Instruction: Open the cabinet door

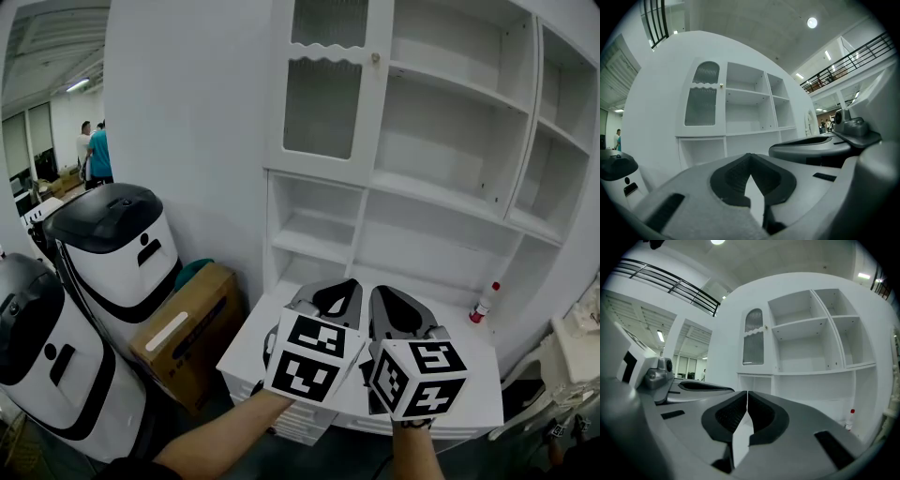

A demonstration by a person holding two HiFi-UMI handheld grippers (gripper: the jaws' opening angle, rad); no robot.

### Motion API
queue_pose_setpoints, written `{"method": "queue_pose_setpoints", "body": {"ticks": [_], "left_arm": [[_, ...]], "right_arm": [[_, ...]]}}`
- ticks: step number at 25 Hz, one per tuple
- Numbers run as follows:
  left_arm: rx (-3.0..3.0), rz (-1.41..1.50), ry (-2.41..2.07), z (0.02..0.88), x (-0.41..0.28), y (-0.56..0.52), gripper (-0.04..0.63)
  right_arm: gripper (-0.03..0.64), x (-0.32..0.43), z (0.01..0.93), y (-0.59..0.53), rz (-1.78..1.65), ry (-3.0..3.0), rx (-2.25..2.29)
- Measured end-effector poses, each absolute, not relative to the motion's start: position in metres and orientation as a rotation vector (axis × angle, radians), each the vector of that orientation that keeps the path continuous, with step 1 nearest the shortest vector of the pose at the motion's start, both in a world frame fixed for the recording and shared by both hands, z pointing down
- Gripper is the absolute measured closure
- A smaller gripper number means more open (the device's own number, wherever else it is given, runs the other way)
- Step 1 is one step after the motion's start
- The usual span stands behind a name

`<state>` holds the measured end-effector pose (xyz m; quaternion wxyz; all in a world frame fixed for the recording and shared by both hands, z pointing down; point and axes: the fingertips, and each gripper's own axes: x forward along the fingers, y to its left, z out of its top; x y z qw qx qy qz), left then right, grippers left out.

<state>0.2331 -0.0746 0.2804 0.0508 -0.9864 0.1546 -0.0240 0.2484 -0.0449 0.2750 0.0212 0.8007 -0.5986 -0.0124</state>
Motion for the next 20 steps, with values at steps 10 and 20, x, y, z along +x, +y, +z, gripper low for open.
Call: {"method": "queue_pose_setpoints", "body": {"ticks": [10, 20], "left_arm": [[-2.961, -0.087, 0.587, 0.277, 0.263, -0.083, 0.586], [-2.942, -0.077, 0.590, 0.269, 0.281, -0.100, 0.586]], "right_arm": [[0.595, 0.280, 0.270, -0.054, -0.050, -1.958, 2.412], [0.595, 0.300, 0.267, -0.070, -0.052, -1.967, 2.416]]}}
